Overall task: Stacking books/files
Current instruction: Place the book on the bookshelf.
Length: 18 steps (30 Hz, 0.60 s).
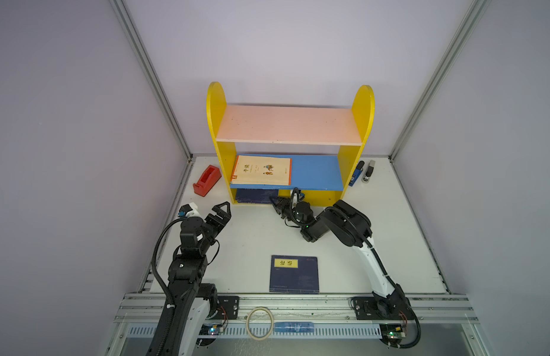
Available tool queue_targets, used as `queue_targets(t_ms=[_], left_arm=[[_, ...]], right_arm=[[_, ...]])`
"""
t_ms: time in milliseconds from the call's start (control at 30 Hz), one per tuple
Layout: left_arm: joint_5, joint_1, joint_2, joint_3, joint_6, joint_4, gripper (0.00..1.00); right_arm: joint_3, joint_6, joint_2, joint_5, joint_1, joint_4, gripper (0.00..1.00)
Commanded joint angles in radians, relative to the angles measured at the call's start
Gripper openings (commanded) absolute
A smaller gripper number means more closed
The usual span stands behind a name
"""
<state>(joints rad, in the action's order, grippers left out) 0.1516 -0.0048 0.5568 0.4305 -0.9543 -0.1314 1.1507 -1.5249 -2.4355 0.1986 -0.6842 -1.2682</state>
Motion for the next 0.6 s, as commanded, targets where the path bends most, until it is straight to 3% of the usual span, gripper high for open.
queue_targets(t_ms=[0,567], left_arm=[[0.006,0.000,-0.002,0.006,0.015,0.006,1.00],[0.011,0.000,0.003,0.003,0.010,0.009,1.00]], right_arm=[[0.038,-0.017,-0.014,0.049,0.012,0.017,0.00],[0.109,-0.014,-0.016,0.091,0.031,0.156,0.00]])
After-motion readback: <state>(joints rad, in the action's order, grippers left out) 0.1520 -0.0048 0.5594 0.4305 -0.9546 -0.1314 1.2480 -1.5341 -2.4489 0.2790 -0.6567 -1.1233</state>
